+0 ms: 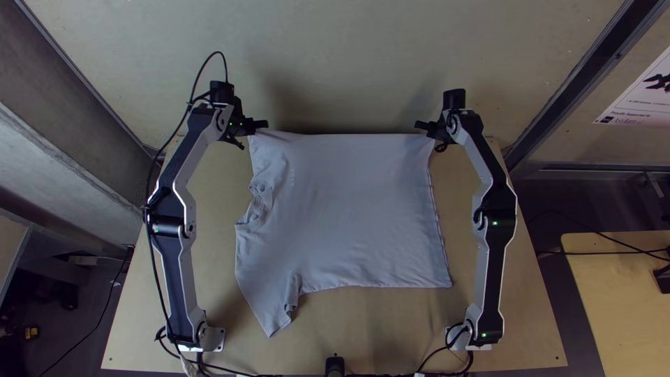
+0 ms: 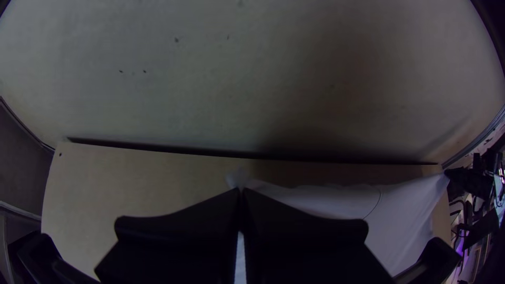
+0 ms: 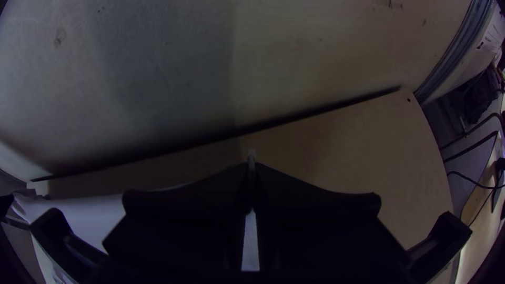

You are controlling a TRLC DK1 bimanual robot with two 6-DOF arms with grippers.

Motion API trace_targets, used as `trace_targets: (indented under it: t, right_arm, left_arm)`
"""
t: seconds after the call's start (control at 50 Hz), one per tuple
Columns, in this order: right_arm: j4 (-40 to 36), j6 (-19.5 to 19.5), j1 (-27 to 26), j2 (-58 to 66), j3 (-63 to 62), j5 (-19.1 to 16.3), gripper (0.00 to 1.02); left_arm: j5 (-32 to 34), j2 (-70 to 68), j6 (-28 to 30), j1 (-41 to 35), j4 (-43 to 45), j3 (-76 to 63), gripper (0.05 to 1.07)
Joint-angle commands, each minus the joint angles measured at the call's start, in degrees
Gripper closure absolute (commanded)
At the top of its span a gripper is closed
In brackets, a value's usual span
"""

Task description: Fold the t-shirt

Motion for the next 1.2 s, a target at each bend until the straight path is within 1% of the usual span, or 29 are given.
trace_targets:
  t: [0.0,0.1,0.24,0.32,0.46,0.66,0.82,0.96,1.18]
  right_arm:
    - [-2.52,-0.75,-1.1,-3.55,-2.46,1.09,1.0]
    - [-4.63,-1.02,-1.02,-4.87,-4.31,1.09,1.0]
    - [-4.72,-1.54,-0.58,-8.65,-10.72,0.65,1.0]
    - [-4.63,-1.63,-0.23,-11.02,-14.76,0.3,1.0]
    - [-3.31,-1.72,-0.05,-15.42,-21.44,0.3,1.0]
    - [-1.91,-2.07,0.04,-22.36,-30.41,0.3,1.0]
    - [0.47,-2.51,0.04,-28.42,-38.85,0.3,1.0]
    - [5.74,-2.95,0.3,-33.96,-48.08,0.3,1.0]
    - [8.81,-2.69,1.09,-37.21,-56.25,0.3,1.0]
  left_arm:
    - [-0.25,-3.96,-0.64,1.19,-1.98,-3.06,1.05]
    - [-0.25,-4.66,-0.81,1.28,-4.35,-3.77,1.05]
    - [-0.25,-7.39,-0.64,1.28,-4.18,-8.07,1.05]
    - [0.1,-9.41,-0.46,1.28,-3.04,-12.12,1.05]
    - [0.8,-15.74,0.51,1.28,3.47,-23.72,1.05]
    - [1.33,-22.95,0.68,1.28,6.46,-34.97,1.05]
    - [1.33,-28.66,0.59,1.28,7.86,-42.35,1.05]
    - [1.33,-33.58,0.33,1.28,10.41,-50.79,1.05]
    - [1.24,-37.8,0.33,1.1,14.54,-61.42,1.05]
